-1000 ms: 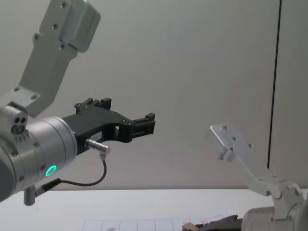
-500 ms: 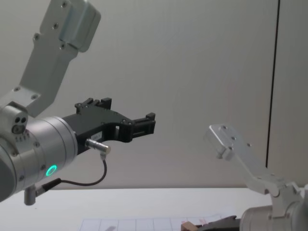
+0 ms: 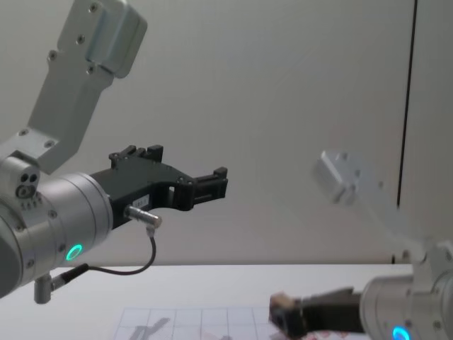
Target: Use the one hand to pick up the stamp and affix it onto the A4 paper.
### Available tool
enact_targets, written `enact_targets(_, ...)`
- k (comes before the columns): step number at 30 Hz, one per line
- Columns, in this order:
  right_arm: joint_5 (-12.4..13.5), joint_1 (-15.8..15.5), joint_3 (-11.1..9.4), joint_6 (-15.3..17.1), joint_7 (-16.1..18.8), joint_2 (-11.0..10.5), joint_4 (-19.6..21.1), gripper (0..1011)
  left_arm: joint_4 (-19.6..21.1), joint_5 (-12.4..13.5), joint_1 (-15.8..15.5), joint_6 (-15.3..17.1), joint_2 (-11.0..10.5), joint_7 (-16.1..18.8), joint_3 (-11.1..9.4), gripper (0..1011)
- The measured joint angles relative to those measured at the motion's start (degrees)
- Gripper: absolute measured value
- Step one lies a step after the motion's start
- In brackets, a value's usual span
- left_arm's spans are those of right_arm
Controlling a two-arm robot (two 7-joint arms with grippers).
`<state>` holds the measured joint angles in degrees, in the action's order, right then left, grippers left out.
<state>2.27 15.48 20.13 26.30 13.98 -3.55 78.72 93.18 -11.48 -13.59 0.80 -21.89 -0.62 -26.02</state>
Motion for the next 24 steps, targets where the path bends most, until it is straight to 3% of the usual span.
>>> enact_targets(10,1.7,-0.8,-1.4,-0.7,-3.6,-0.8,4.6,217,0.0,0.0,0.0,0.0,0.0,0.0,0.0,1001)
enact_targets(24,4.5,-3.2,-4.5,2.5,-8.5,-3.5,8.7,217,0.0,0.0,0.0,0.0,0.0,0.0,0.0,1001)
